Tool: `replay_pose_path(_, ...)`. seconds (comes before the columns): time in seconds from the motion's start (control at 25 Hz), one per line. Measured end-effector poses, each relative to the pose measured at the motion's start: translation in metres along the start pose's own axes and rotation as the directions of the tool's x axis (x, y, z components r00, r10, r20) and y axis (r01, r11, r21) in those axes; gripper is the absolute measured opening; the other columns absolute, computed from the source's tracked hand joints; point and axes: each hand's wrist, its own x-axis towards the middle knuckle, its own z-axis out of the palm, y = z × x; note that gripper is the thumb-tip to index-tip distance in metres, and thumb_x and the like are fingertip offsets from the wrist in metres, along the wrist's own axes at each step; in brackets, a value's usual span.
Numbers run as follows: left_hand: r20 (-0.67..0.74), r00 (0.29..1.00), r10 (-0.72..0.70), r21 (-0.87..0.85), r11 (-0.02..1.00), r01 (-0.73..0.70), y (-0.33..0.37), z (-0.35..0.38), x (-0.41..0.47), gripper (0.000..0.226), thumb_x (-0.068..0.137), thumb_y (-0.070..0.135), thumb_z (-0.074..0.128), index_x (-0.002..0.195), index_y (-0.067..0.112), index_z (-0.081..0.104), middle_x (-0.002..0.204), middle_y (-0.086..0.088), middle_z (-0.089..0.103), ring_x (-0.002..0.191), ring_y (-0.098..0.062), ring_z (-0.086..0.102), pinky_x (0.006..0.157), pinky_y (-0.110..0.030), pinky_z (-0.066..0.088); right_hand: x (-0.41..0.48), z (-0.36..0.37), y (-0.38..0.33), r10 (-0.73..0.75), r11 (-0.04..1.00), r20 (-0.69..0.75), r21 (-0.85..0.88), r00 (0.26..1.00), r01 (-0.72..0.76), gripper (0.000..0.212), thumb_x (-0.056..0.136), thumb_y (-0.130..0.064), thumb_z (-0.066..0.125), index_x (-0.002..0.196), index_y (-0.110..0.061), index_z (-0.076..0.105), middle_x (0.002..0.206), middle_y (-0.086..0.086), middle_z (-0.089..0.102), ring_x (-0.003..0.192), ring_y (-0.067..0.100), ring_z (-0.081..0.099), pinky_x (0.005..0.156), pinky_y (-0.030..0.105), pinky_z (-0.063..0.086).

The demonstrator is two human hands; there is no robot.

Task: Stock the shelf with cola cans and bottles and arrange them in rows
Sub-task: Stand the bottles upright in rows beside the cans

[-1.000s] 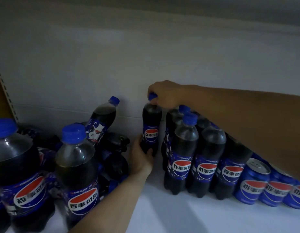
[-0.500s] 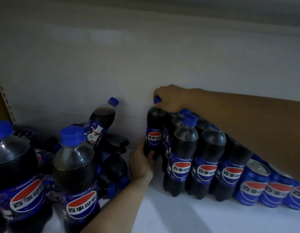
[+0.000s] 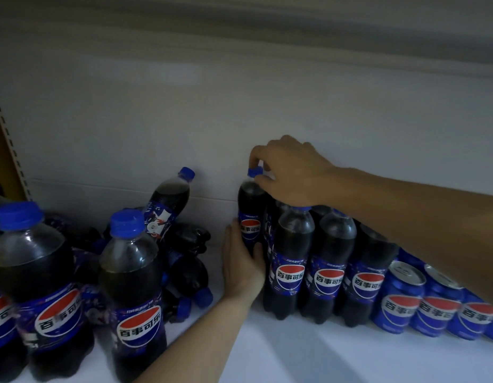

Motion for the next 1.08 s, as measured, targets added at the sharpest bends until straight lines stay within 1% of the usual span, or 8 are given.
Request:
replay_pose_path(0.12,0.008,0.998,0.064,-0.081,0.995,-0.063,0.037,-0.01,-0.018,0.061,0.095,0.017,0.054,0.152,0.026,0.035,0.151,0.001,0.047,0.14,-0.018,0.045,0.115,-0.047,0.04,-0.03,-0.007,-0.006,-0.055,0.985,-0.211,0.146,0.976,0.087,0.018,0.096,-0.024,0.057,0.112,-0.022,0.064,0.096,-0.003,0.062,0.093,0.015,0.052,0.087,0.041,0.048)
replay_pose_path(0.32,-0.047,0.952,0.304,-0.096,0.947,-0.307,0.095,-0.071,-0.055,0.043,0.104,0.011,0.05,0.144,0.023,0.047,0.138,0.011,0.057,0.124,0.005,0.053,0.099,-0.012,0.044,-0.066,-0.024,-0.048,0.047,0.861,-0.488,0.462,0.872,0.212,0.011,0.09,-0.012,0.061,0.093,-0.02,0.069,0.083,-0.01,0.066,0.078,0.006,0.061,0.068,0.014,0.047)
replay_pose_path(0.48,-0.035,0.897,0.441,0.03,0.897,-0.441,0.125,-0.124,-0.086,0.018,0.1,0.006,0.054,0.104,0.019,0.066,0.082,0.019,0.064,0.072,-0.004,0.06,0.064,-0.014,0.042,-0.066,-0.04,-0.096,0.13,0.696,-0.446,0.677,0.886,0.238,0.012,0.092,-0.013,0.061,0.091,-0.022,0.069,0.079,-0.012,0.066,0.078,0.005,0.061,0.064,0.016,0.047)
replay_pose_path(0.56,-0.086,0.842,0.533,0.219,0.834,-0.506,0.124,-0.151,-0.105,0.017,0.095,0.006,0.057,0.097,0.017,0.069,0.084,0.018,0.063,0.078,-0.007,0.061,0.066,-0.02,0.045,-0.056,-0.042,-0.109,0.117,0.667,-0.377,0.715,0.919,0.208,0.011,0.092,-0.018,0.062,0.09,-0.027,0.069,0.08,-0.013,0.066,0.075,0.002,0.061,0.062,0.013,0.046)
replay_pose_path(0.64,-0.224,0.794,0.566,0.347,0.807,-0.477,0.119,-0.175,-0.118,0.02,0.088,0.008,0.06,0.103,0.017,0.069,0.102,0.013,0.062,0.1,-0.008,0.06,0.084,-0.017,0.046,-0.046,-0.039,-0.118,0.064,0.668,-0.276,0.726,0.959,0.164,0.008,0.093,-0.025,0.063,0.094,-0.031,0.069,0.085,-0.015,0.066,0.073,0.0,0.061,0.062,0.011,0.045)
replay_pose_path(0.76,-0.358,0.799,0.482,0.385,0.856,-0.344,0.105,-0.194,-0.114,0.041,0.089,0.013,0.064,0.128,0.02,0.058,0.128,0.01,0.049,0.125,-0.007,0.048,0.103,-0.01,0.034,-0.033,-0.03,-0.136,-0.055,0.681,-0.125,0.721,0.991,0.129,0.016,0.094,-0.041,0.063,0.108,-0.034,0.067,0.099,-0.012,0.067,0.086,0.004,0.063,0.075,0.021,0.052)
replay_pose_path(0.88,-0.314,0.898,0.307,0.299,0.93,-0.213,0.091,-0.192,-0.107,0.071,0.087,0.017,0.072,0.147,0.028,0.036,0.141,0.013,0.043,0.134,-0.005,0.043,0.111,-0.024,0.039,-0.023,-0.017,-0.149,-0.148,0.736,-0.047,0.662,0.988,0.142,0.03,0.091,-0.054,0.062,0.114,-0.035,0.064,0.101,-0.008,0.068,0.09,0.009,0.064,0.082,0.031,0.056)
replay_pose_path(1.08,-0.216,0.974,0.069,0.15,0.988,-0.037,0.073,-0.183,-0.1,0.092,0.085,0.019,0.077,0.155,0.039,0.021,0.147,0.011,0.048,0.132,-0.008,0.05,0.105,-0.033,0.05,-0.015,-0.009,-0.153,-0.324,0.834,0.007,0.473,0.946,0.283,0.021,0.094,-0.036,0.067,0.108,-0.022,0.065,0.099,-0.004,0.064,0.089,0.015,0.059,0.081,0.035,0.052)
